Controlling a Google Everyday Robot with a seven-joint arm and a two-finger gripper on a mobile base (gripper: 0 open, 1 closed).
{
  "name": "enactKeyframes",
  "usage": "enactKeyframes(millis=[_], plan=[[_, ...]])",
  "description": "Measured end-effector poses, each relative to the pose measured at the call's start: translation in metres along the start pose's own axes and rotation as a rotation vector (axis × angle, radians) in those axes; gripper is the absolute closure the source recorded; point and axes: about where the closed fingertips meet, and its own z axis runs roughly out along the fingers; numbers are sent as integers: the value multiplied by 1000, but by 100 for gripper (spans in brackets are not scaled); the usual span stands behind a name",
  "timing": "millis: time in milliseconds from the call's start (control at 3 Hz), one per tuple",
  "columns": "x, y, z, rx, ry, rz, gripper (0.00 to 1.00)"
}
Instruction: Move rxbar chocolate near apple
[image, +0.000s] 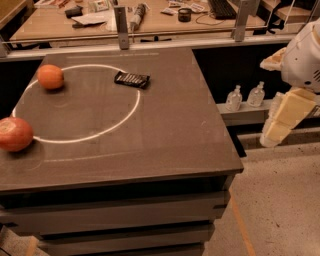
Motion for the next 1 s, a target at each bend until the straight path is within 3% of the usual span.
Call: enactKeyframes(millis=[333, 667, 1000], plan=[[-20, -29, 56, -26, -142, 25, 0], [-64, -74, 111, -47, -337, 33, 0], [-65, -80, 130, -71, -361, 51, 0]])
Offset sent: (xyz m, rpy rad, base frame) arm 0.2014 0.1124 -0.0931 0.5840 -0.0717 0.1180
